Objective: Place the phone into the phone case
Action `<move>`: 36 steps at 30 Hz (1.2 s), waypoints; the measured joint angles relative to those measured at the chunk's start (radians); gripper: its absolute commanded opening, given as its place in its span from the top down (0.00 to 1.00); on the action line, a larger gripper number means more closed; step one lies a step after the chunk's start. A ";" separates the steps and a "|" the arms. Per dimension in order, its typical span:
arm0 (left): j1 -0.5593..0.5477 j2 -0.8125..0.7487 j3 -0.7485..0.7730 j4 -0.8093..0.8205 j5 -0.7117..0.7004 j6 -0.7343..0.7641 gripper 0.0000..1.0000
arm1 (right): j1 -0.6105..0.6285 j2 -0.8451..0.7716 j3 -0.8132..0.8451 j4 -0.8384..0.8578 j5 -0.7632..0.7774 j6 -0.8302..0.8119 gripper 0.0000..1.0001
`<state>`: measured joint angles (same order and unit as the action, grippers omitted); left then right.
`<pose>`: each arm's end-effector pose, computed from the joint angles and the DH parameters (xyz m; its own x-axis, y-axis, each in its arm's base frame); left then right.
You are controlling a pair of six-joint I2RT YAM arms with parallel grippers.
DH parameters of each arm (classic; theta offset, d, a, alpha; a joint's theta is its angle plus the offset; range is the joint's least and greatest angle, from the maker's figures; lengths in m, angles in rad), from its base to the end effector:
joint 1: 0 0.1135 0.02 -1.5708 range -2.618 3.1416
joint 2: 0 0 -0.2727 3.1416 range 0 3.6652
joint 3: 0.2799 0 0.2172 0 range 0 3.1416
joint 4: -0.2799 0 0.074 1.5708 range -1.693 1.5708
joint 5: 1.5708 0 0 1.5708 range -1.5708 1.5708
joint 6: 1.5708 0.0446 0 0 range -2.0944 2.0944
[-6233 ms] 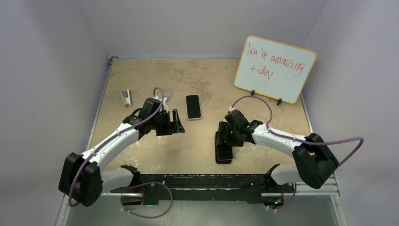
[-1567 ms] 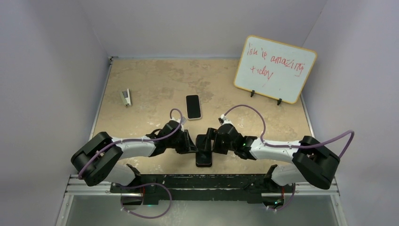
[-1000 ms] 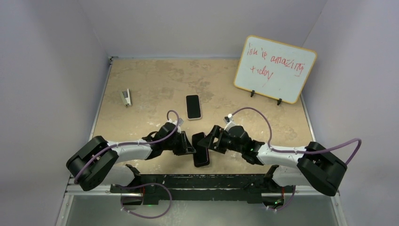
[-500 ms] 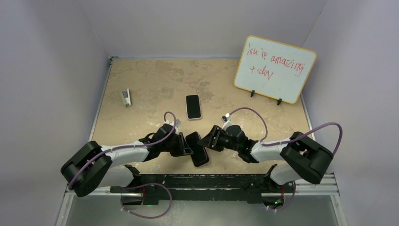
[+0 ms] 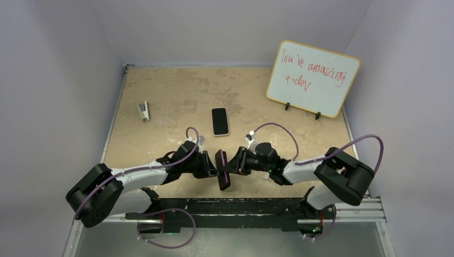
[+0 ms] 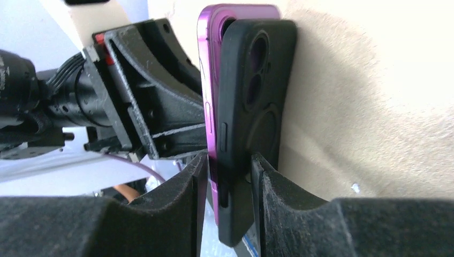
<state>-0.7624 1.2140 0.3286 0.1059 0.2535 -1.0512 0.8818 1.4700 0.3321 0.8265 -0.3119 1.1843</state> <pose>0.1273 -0.1370 0.1630 -0.9447 -0.2597 -0.2001 -0.0452 0.7078 -0.7049 0.1455 0.1982 0.1848 -0.9259 0.2625 -0.2717 -0.1665 0.3621 0.9171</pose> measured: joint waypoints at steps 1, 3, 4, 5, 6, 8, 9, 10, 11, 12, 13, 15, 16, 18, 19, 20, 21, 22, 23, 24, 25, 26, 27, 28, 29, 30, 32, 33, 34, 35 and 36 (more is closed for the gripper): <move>0.000 0.000 0.000 -0.003 -0.001 0.000 0.79 | 0.000 -0.001 0.000 0.001 -0.011 -0.001 0.63; 0.000 0.000 0.000 -0.006 -0.005 0.000 0.79 | 0.002 -0.007 0.000 0.003 -0.038 -0.002 0.65; -0.002 0.000 0.000 -0.009 -0.008 0.000 0.79 | 0.005 -0.011 0.000 0.008 -0.052 -0.002 0.66; -0.003 -0.001 0.000 -0.011 -0.012 0.001 0.79 | 0.010 -0.014 0.000 0.011 -0.067 -0.003 0.67; -0.005 -0.003 0.000 -0.015 -0.016 0.003 0.79 | 0.014 -0.017 0.000 0.018 -0.082 -0.004 0.68; -0.005 -0.011 -0.001 -0.019 -0.023 0.005 0.79 | 0.020 -0.018 0.000 0.027 -0.103 -0.003 0.71; -0.005 -0.015 -0.002 -0.018 -0.024 0.006 0.79 | 0.021 -0.018 0.000 0.032 -0.108 -0.002 0.71; -0.005 -0.019 -0.002 -0.018 -0.026 0.006 0.79 | 0.021 -0.018 0.000 0.037 -0.114 -0.002 0.72; -0.005 -0.019 -0.002 -0.018 -0.027 0.007 0.79 | 0.021 -0.018 0.000 0.041 -0.120 -0.002 0.72; -0.005 -0.019 -0.002 -0.018 -0.027 0.007 0.79 | 0.021 -0.018 0.000 0.045 -0.125 -0.002 0.72; -0.005 -0.019 -0.002 -0.018 -0.027 0.007 0.79 | 0.021 -0.018 0.000 0.047 -0.126 -0.002 0.70; -0.005 -0.018 -0.002 -0.018 -0.026 0.008 0.79 | 0.021 -0.018 0.001 0.044 -0.126 -0.006 0.60; -0.005 -0.016 -0.002 -0.017 -0.026 0.008 0.79 | 0.021 -0.018 0.004 0.035 -0.126 -0.008 0.57; -0.005 -0.016 -0.002 -0.015 -0.026 0.008 0.79 | 0.021 -0.019 0.021 -0.006 -0.124 -0.022 0.52; -0.005 -0.016 -0.002 -0.014 -0.026 0.011 0.79 | 0.021 -0.021 0.029 -0.024 -0.123 -0.028 0.49; -0.005 -0.016 -0.002 -0.013 -0.026 0.013 0.79 | 0.021 -0.027 0.034 -0.039 -0.123 -0.033 0.47; -0.005 -0.016 -0.002 -0.011 -0.026 0.014 0.79 | 0.021 -0.036 0.036 -0.051 -0.122 -0.037 0.47; -0.005 -0.016 -0.002 -0.008 -0.024 0.014 0.78 | 0.021 -0.050 0.038 -0.071 -0.120 -0.042 0.46; -0.005 -0.016 -0.002 -0.003 -0.023 0.014 0.78 | 0.021 -0.063 0.040 -0.091 -0.116 -0.047 0.46; -0.005 -0.016 -0.002 0.000 -0.022 0.014 0.78 | 0.021 -0.077 0.042 -0.113 -0.106 -0.054 0.45; -0.005 -0.016 -0.002 0.003 -0.022 0.014 0.78 | 0.021 -0.086 0.044 -0.129 -0.100 -0.060 0.45; -0.005 -0.016 -0.002 0.005 -0.022 0.014 0.78 | 0.022 -0.094 0.049 -0.147 -0.094 -0.064 0.45; -0.005 -0.016 -0.002 0.006 -0.021 0.014 0.78 | 0.021 -0.100 0.053 -0.164 -0.088 -0.069 0.45; -0.005 -0.016 -0.002 0.007 -0.021 0.014 0.78 | 0.021 -0.102 0.060 -0.182 -0.077 -0.075 0.45; -0.006 -0.016 -0.002 0.009 -0.021 0.014 0.78 | 0.021 -0.102 0.066 -0.199 -0.070 -0.080 0.45; -0.006 -0.014 -0.002 0.012 -0.018 0.015 0.78 | 0.021 -0.102 0.072 -0.212 -0.064 -0.085 0.44; -0.006 -0.005 -0.001 0.021 -0.014 0.015 0.78 | 0.021 -0.100 0.080 -0.238 -0.051 -0.090 0.39; -0.006 0.000 -0.001 0.026 -0.011 0.014 0.78 | 0.021 -0.099 0.083 -0.248 -0.045 -0.090 0.38; -0.006 0.006 -0.001 0.032 -0.007 0.014 0.78 | 0.021 -0.097 0.085 -0.261 -0.042 -0.093 0.38; -0.006 0.011 -0.001 0.038 -0.003 0.014 0.78 | 0.021 -0.095 0.087 -0.272 -0.038 -0.094 0.39; -0.006 0.015 -0.001 0.042 0.000 0.014 0.78 | 0.021 -0.093 0.090 -0.284 -0.035 -0.096 0.41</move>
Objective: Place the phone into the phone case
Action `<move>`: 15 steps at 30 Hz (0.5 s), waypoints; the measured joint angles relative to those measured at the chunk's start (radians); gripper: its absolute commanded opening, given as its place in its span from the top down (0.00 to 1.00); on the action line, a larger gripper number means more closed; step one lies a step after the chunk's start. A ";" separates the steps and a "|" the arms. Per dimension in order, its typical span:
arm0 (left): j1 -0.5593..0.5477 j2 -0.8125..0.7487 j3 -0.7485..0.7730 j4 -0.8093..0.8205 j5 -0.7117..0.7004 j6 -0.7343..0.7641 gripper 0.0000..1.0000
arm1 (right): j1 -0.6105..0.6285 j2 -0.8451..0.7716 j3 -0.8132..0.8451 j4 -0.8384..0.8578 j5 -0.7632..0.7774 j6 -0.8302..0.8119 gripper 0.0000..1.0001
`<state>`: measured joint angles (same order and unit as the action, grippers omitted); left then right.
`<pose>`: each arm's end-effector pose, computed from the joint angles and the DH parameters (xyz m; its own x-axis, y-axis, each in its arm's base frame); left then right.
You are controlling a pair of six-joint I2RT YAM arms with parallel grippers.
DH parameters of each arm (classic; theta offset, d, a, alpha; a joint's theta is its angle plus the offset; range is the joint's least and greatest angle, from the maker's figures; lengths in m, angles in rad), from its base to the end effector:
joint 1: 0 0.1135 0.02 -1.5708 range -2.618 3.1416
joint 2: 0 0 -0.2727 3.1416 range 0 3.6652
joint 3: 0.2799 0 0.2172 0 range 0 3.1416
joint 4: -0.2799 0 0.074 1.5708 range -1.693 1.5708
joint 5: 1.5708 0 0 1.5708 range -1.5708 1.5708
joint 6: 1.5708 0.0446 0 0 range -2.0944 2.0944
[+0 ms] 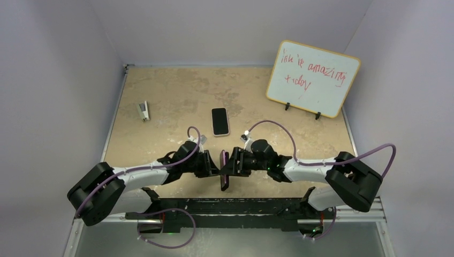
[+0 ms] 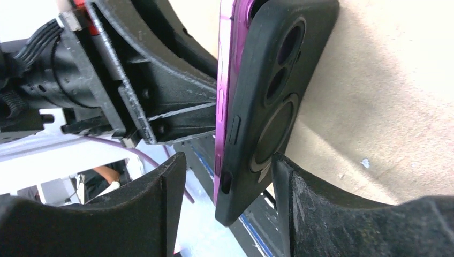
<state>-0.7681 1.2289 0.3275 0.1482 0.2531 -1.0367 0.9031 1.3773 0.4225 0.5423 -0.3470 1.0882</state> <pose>0.1294 -0.1405 0.1638 -0.9425 -0.2482 -0.2239 -0.0141 0.6989 -0.7151 0.1388 0.2005 0.1989 -0.9402 0.1530 -0.3044 -0.2123 0.4355 0.8748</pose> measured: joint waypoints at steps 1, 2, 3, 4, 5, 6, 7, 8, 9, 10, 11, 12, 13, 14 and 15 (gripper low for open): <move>0.000 0.002 0.000 0.003 0.002 0.000 0.78 | 0.000 0.003 0.004 -0.013 0.005 -0.001 0.44; 0.000 0.004 0.000 0.007 0.004 0.000 0.78 | 0.000 0.006 0.008 -0.024 0.013 -0.004 0.46; 0.000 0.005 0.000 0.010 0.005 0.000 0.78 | 0.000 0.010 0.012 -0.033 0.016 -0.006 0.49; 0.000 0.007 0.000 0.013 0.005 0.000 0.78 | 0.000 0.014 0.015 -0.044 0.018 -0.009 0.51; 0.000 0.010 0.000 0.016 0.005 0.000 0.78 | 0.000 0.018 0.016 -0.050 0.019 -0.010 0.55; 0.000 0.013 0.000 0.019 0.005 0.000 0.78 | 0.000 0.024 0.018 -0.055 0.022 -0.010 0.59; 0.000 0.016 0.000 0.021 0.006 0.000 0.78 | 0.000 0.029 0.020 -0.066 0.025 -0.012 0.66; 0.000 0.019 0.000 0.023 0.006 0.000 0.78 | 0.000 0.032 0.021 -0.075 0.032 -0.015 0.72; 0.000 0.020 0.000 0.023 0.006 0.000 0.78 | 0.000 0.036 0.023 -0.084 0.039 -0.019 0.77; 0.000 0.021 0.000 0.023 0.007 0.000 0.78 | 0.000 0.038 0.024 -0.092 0.043 -0.021 0.81; 0.000 0.020 0.000 0.023 0.008 0.000 0.78 | 0.000 0.039 0.025 -0.101 0.051 -0.029 0.84; 0.000 0.020 0.002 0.020 0.008 0.000 0.77 | 0.000 0.040 0.025 -0.104 0.059 -0.038 0.87; 0.000 0.019 0.005 0.013 0.009 0.001 0.75 | 0.000 0.041 0.025 -0.107 0.068 -0.048 0.88; 0.004 0.013 0.014 -0.007 0.010 0.005 0.72 | 0.000 0.040 0.025 -0.112 0.071 -0.065 0.89; 0.010 0.003 0.027 -0.032 0.014 0.011 0.66 | 0.000 0.038 0.025 -0.114 0.076 -0.082 0.88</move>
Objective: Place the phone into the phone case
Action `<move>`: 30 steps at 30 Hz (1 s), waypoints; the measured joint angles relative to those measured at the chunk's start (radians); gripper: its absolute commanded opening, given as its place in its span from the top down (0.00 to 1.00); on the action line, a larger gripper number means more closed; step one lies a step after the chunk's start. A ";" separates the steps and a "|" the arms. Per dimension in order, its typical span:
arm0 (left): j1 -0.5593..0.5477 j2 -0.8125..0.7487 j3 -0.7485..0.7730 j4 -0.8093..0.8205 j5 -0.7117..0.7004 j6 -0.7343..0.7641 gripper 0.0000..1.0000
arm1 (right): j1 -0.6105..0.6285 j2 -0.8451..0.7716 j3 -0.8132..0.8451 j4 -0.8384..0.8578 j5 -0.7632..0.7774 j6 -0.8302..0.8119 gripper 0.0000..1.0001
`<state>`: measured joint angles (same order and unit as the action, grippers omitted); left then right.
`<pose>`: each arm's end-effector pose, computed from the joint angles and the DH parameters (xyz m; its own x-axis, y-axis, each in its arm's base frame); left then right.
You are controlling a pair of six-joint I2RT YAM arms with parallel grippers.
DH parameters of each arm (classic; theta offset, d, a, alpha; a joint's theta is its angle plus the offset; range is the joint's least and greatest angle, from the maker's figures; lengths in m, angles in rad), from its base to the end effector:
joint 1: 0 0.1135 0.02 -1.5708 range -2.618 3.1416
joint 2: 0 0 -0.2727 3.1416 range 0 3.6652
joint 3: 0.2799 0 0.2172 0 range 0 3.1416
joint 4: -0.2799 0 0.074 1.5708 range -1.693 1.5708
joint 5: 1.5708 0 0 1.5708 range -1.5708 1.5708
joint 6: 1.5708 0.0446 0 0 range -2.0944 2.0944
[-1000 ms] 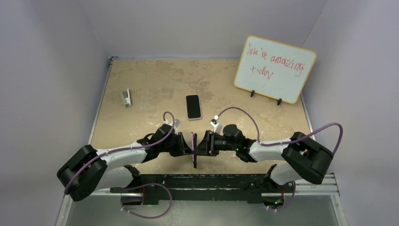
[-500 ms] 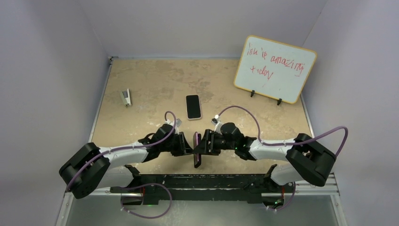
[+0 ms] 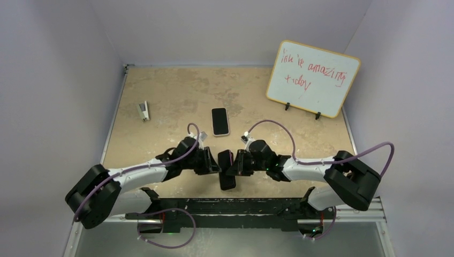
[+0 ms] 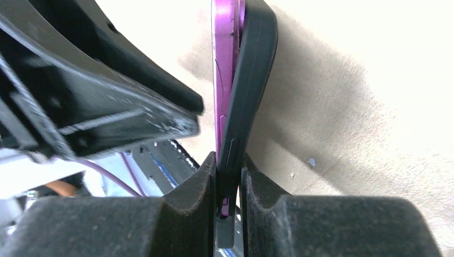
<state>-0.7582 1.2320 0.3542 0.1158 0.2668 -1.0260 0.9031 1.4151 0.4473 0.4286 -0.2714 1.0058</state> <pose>0.1324 -0.1416 0.1676 -0.9455 -0.2408 -0.2193 -0.0132 0.7010 -0.7131 0.1429 0.2005 0.1849 -0.9295 0.1354 -0.3432 -0.2128 0.5632 0.7985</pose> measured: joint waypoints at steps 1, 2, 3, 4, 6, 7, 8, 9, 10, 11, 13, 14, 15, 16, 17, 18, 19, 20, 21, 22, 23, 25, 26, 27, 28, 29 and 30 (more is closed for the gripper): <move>0.012 -0.019 0.021 -0.039 0.006 0.013 0.60 | 0.000 -0.013 -0.002 -0.002 0.011 -0.027 0.88; 0.034 -0.044 0.051 -0.087 0.016 0.027 0.54 | 0.001 -0.032 -0.004 -0.006 0.026 -0.054 0.87; 0.065 -0.077 0.087 -0.138 0.023 0.045 0.49 | 0.006 -0.064 -0.006 -0.014 0.052 -0.089 0.87; 0.094 -0.104 0.123 -0.179 0.026 0.060 0.44 | 0.008 -0.106 -0.010 -0.020 0.080 -0.131 0.86; 0.167 -0.161 0.239 -0.280 0.031 0.109 0.41 | 0.013 -0.195 -0.010 -0.013 0.134 -0.216 0.86; 0.196 -0.174 0.307 -0.323 0.025 0.134 0.40 | 0.013 -0.233 -0.010 0.003 0.159 -0.259 0.85; 0.213 -0.177 0.367 -0.356 0.020 0.154 0.40 | 0.014 -0.265 -0.011 0.027 0.183 -0.303 0.85; 0.227 -0.171 0.441 -0.393 0.014 0.176 0.39 | 0.014 -0.285 -0.013 0.050 0.201 -0.336 0.85; 0.233 -0.158 0.510 -0.425 0.011 0.195 0.39 | 0.016 -0.304 -0.017 0.086 0.224 -0.383 0.85; 0.234 -0.142 0.574 -0.452 0.012 0.211 0.38 | 0.019 -0.312 -0.020 0.111 0.241 -0.415 0.85; 0.234 -0.114 0.657 -0.486 0.013 0.231 0.36 | 0.024 -0.314 -0.029 0.172 0.286 -0.498 0.85; 0.234 -0.108 0.674 -0.495 0.013 0.235 0.35 | 0.027 -0.304 -0.032 0.196 0.308 -0.536 0.86; 0.234 -0.104 0.687 -0.508 0.013 0.238 0.35 | 0.032 -0.289 -0.033 0.218 0.326 -0.573 0.86; 0.234 -0.103 0.689 -0.518 0.012 0.238 0.35 | 0.035 -0.269 -0.033 0.241 0.345 -0.608 0.86; 0.234 -0.102 0.690 -0.530 0.011 0.238 0.35 | 0.040 -0.249 -0.033 0.260 0.362 -0.634 0.86; 0.234 -0.100 0.690 -0.544 0.010 0.238 0.35 | 0.044 -0.225 -0.033 0.282 0.379 -0.661 0.86; 0.234 -0.097 0.690 -0.556 0.008 0.238 0.35 | 0.051 -0.198 -0.033 0.305 0.397 -0.688 0.86; 0.234 -0.091 0.690 -0.564 0.007 0.238 0.36 | 0.059 -0.171 -0.036 0.330 0.417 -0.713 0.86; 0.235 -0.084 0.689 -0.568 0.005 0.238 0.36 | 0.069 -0.148 -0.042 0.353 0.437 -0.734 0.86; 0.235 -0.076 0.689 -0.569 0.004 0.238 0.37 | 0.081 -0.126 -0.048 0.375 0.455 -0.756 0.86; 0.235 -0.071 0.687 -0.569 0.004 0.238 0.37 | 0.095 -0.106 -0.055 0.397 0.475 -0.776 0.86; 0.239 -0.060 0.673 -0.560 0.004 0.236 0.37 | 0.123 -0.070 -0.071 0.441 0.515 -0.811 0.86; 0.240 -0.058 0.663 -0.552 0.005 0.234 0.37 | 0.133 -0.056 -0.079 0.461 0.528 -0.824 0.85; 0.241 -0.056 0.649 -0.541 0.005 0.232 0.38 | 0.146 -0.039 -0.090 0.491 0.548 -0.840 0.85; 0.241 -0.054 0.639 -0.536 0.005 0.230 0.39 | 0.153 -0.029 -0.097 0.506 0.557 -0.848 0.85; 0.241 -0.052 0.625 -0.526 0.006 0.225 0.39 | 0.161 -0.018 -0.101 0.522 0.570 -0.858 0.85; 0.241 -0.048 0.613 -0.518 0.006 0.222 0.39 | 0.169 -0.007 -0.106 0.540 0.580 -0.866 0.85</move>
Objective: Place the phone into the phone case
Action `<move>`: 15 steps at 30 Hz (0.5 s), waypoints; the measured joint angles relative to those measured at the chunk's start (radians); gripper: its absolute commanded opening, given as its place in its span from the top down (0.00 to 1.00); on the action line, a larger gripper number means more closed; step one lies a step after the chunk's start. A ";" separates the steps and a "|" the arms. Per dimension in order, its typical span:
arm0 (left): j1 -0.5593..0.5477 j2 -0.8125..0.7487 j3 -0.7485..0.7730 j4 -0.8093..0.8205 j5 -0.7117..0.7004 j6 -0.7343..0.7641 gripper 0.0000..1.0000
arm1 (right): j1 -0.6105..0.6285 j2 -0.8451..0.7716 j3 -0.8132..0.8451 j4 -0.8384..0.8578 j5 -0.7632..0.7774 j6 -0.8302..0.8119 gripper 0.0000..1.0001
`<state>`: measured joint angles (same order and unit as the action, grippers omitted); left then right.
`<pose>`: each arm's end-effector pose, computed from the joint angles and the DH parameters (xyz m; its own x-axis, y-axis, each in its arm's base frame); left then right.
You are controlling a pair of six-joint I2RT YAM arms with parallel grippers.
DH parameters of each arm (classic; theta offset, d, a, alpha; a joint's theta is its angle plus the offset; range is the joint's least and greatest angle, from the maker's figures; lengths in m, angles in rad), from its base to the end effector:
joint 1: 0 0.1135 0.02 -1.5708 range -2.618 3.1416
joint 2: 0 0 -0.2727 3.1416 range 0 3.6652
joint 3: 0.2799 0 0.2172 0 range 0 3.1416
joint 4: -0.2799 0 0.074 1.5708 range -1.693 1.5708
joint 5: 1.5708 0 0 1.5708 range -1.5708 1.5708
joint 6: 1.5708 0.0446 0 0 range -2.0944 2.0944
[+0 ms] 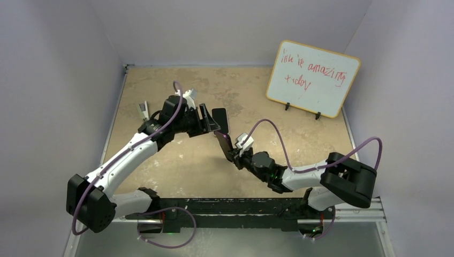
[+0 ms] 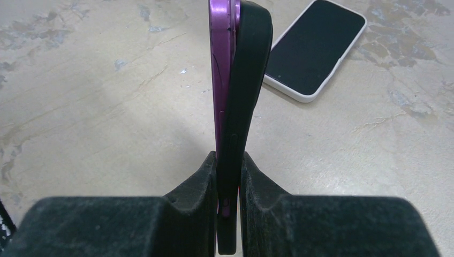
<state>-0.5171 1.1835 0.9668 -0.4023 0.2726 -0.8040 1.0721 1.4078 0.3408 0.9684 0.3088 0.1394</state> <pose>0.1931 -0.1237 0.3119 -0.8301 -0.3258 -0.4526 0.0994 0.7122 -0.6949 0.1291 0.2087 0.2173 -0.1428 0.0146 -0.9896 -0.6788 0.7263 0.1087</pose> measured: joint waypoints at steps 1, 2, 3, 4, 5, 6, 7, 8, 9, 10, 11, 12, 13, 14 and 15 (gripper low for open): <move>0.000 0.005 -0.010 0.006 0.000 -0.005 0.40 | 0.005 0.007 -0.003 0.014 0.008 -0.005 0.85; 0.000 0.009 -0.018 0.014 0.000 -0.006 0.41 | 0.012 0.013 -0.008 0.031 0.021 -0.011 0.85; 0.000 0.015 -0.027 0.022 -0.001 -0.008 0.41 | 0.017 0.017 -0.011 0.041 0.026 -0.013 0.85; 0.000 0.021 -0.035 0.027 -0.001 -0.013 0.41 | 0.021 0.020 -0.013 0.053 0.035 -0.017 0.85; 0.000 0.026 -0.043 0.035 -0.001 -0.015 0.42 | 0.023 0.024 -0.014 0.063 0.042 -0.018 0.85; 0.000 0.031 -0.050 0.043 -0.001 -0.018 0.42 | 0.027 0.026 -0.015 0.073 0.047 -0.018 0.85; 0.000 0.034 -0.056 0.048 -0.001 -0.021 0.42 | 0.029 0.027 -0.017 0.080 0.051 -0.018 0.85; 0.000 0.037 -0.066 0.058 0.000 -0.024 0.42 | 0.030 0.027 -0.018 0.085 0.055 -0.017 0.85; 0.000 0.039 -0.076 0.066 0.000 -0.027 0.42 | 0.033 0.027 -0.019 0.090 0.063 -0.017 0.85; 0.000 0.040 -0.086 0.077 0.001 -0.030 0.42 | 0.035 0.027 -0.020 0.094 0.068 -0.017 0.85; 0.000 0.042 -0.094 0.085 0.003 -0.034 0.42 | 0.038 0.028 -0.021 0.098 0.071 -0.017 0.84; 0.000 0.045 -0.103 0.098 0.004 -0.040 0.42 | 0.041 0.032 -0.022 0.102 0.075 -0.016 0.84; 0.000 0.048 -0.108 0.103 0.005 -0.043 0.43 | 0.043 0.042 -0.023 0.107 0.079 -0.016 0.84; 0.000 0.050 -0.113 0.109 0.007 -0.047 0.43 | 0.045 0.046 -0.023 0.108 0.082 -0.016 0.84; 0.000 0.053 -0.117 0.112 0.008 -0.050 0.43 | 0.048 0.053 -0.024 0.108 0.086 -0.016 0.84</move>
<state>-0.5171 1.2362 0.8501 -0.2905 0.2810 -0.8536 1.1198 1.4605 0.3172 1.0767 0.3946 0.1238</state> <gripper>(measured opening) 0.577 0.179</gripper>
